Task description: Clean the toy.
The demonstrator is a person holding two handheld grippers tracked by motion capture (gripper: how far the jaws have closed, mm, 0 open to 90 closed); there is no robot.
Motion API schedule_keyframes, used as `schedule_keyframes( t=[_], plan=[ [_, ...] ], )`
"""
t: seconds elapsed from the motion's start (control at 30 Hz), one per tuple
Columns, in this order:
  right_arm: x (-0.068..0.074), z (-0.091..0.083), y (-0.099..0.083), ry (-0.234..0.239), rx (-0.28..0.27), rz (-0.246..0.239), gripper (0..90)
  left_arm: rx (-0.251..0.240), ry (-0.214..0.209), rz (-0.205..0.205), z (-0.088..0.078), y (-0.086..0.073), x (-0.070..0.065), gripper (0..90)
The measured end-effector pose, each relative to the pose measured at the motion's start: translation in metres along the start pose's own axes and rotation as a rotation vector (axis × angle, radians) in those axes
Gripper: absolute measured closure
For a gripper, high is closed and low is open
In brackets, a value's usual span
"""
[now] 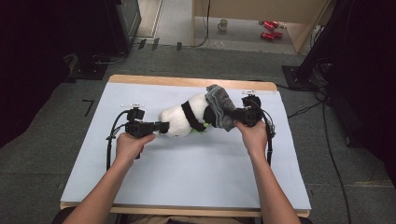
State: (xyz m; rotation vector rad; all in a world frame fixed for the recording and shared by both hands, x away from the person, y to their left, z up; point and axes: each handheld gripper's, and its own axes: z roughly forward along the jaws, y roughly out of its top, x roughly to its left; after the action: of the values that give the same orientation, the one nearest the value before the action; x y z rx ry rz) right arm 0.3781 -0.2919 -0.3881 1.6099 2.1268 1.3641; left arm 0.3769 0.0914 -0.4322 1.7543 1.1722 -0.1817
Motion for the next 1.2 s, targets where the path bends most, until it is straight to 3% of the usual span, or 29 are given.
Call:
schedule_keyframes(
  t=[0.1, 0.27, 0.43, 0.6, 0.8, 0.9, 0.97, 1.1, 1.2],
  plan=[
    [0.003, -0.008, 0.004, -0.003, -0.017, -0.025, 76.6, -0.012, 0.003, -0.005, 0.000, 0.001, 0.003, 74.4],
    [0.020, -0.020, 0.014, 0.011, -0.044, -0.069, 76.7, -0.016, 0.003, -0.008, -0.001, 0.001, 0.005, 74.4],
    [0.036, -0.024, 0.017, 0.074, -0.052, -0.081, 76.7, -0.022, 0.004, -0.007, 0.000, 0.001, 0.005, 74.3],
    [0.063, 0.001, 0.009, 0.176, -0.003, -0.105, 76.6, -0.027, 0.012, 0.002, 0.000, -0.001, 0.001, 74.2],
    [0.097, 0.045, -0.020, 0.263, 0.074, -0.144, 76.2, -0.039, 0.006, 0.011, 0.003, -0.001, -0.007, 74.0],
    [0.103, 0.062, -0.030, 0.213, 0.111, -0.184, 75.8, -0.032, 0.024, 0.027, 0.003, -0.002, -0.010, 74.2],
    [0.097, 0.064, -0.030, 0.209, 0.113, -0.168, 75.4, -0.027, 0.021, 0.024, 0.003, -0.003, -0.008, 74.2],
    [0.083, 0.049, -0.021, 0.112, 0.089, -0.192, 76.3, -0.023, 0.019, 0.015, 0.002, -0.002, -0.003, 74.4],
    [0.071, 0.037, -0.015, 0.109, 0.066, -0.166, 76.7, -0.027, 0.005, 0.005, 0.002, -0.002, -0.003, 74.4]
  ],
)
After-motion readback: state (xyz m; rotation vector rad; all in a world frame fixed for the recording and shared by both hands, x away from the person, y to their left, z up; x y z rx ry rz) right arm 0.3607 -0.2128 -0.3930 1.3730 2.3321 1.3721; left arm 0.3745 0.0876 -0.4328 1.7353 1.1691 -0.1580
